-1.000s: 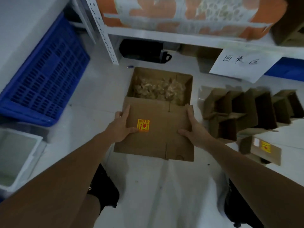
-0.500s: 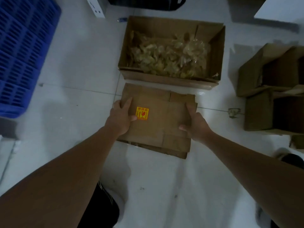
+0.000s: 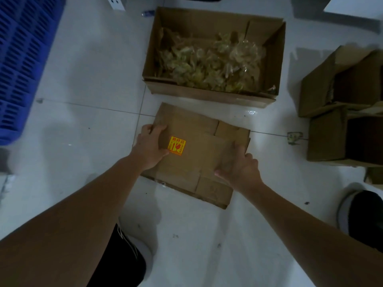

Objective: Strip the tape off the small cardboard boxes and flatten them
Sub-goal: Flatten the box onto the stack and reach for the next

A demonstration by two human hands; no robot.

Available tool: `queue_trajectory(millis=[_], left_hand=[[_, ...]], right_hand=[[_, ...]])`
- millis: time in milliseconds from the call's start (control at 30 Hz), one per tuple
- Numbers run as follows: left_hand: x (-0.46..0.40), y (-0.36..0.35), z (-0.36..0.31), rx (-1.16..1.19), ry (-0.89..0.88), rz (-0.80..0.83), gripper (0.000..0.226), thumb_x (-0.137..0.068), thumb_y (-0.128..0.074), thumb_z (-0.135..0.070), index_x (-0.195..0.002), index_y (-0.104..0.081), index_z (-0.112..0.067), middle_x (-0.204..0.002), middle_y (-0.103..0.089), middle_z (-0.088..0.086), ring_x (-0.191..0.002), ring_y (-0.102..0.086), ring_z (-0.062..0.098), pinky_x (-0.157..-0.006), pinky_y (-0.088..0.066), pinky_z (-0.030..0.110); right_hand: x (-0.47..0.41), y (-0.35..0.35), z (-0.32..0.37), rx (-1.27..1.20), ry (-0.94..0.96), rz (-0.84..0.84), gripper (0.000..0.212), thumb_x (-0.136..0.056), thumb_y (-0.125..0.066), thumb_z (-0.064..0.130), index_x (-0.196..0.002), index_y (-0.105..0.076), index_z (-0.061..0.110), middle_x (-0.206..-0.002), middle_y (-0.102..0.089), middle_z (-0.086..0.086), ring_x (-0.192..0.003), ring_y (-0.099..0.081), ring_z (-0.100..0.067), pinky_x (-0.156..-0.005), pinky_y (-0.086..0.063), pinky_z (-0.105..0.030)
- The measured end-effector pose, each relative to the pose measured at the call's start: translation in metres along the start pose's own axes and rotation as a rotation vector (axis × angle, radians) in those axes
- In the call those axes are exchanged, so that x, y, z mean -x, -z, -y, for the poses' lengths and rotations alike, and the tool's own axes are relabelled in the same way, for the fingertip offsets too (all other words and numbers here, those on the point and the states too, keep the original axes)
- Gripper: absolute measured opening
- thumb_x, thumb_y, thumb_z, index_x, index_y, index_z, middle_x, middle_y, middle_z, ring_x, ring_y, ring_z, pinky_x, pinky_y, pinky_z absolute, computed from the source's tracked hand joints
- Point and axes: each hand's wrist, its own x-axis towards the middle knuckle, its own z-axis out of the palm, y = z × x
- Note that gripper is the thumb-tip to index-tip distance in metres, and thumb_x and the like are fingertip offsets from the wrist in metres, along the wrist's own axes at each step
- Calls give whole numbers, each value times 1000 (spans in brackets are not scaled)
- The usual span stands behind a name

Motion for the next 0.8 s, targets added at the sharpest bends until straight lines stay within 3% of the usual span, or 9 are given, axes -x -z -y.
queue_trajectory(millis=[167, 300, 433, 533, 667, 800], left_hand=[[14, -13, -6, -23, 40, -39, 89, -89, -81, -25, -161, -27, -29, -163, -16, 14, -148, -23, 38, -118, -33, 52], [0, -8, -11, -12, 39, -105, 81, -93, -76, -27, -160, -30, -22, -168, -9, 14, -151, -18, 40, -122, -27, 50], [-5, -11, -6, -64, -31, -98, 76, -93, -76, -24, -158, -37, -15, -173, -6, 3, -151, -25, 39, -122, -29, 51], [-6, -6, -8, -234, -48, -83, 71, -94, -73, -33, -155, -39, -16, -173, -6, 2, -148, -36, 35, -121, -31, 55], [-5, 17, -35, -516, -34, 35, 81, -93, -66, -54, -158, -31, -19, -171, -10, 11, -157, -14, 32, -126, -13, 60], [34, 41, -84, -517, -198, 53, 90, -93, -64, -57, -163, -19, -22, -169, -22, 8, -155, -19, 33, -128, -11, 52]], right_hand=[[-19, 10, 11, -49, 36, -74, 104, -71, -91, 28, -154, -27, 23, -150, -19, -14, -134, -30, -39, -109, -39, -45], [-40, 24, 23, 21, 120, -82, 103, -73, -90, 33, -155, -30, 18, -163, -1, -13, -146, -21, -40, -117, -33, -44], [-36, 8, 14, 83, 143, -47, 118, -72, -89, 45, -160, -15, 21, -167, 16, -10, -154, -4, -35, -122, -24, -47], [-42, 5, 9, 203, 187, -79, 119, -72, -85, 55, -160, -11, 23, -167, 12, -15, -153, -7, -39, -122, -24, -52], [-43, 37, 21, 261, 163, 71, 109, -76, -80, 56, -159, -14, 32, -168, 8, -9, -152, -9, -38, -119, -32, -55], [-1, 93, 25, 218, 299, 53, 91, -91, -66, 55, -161, -15, 24, -168, -8, -5, -153, -16, -28, -120, -30, -44]])
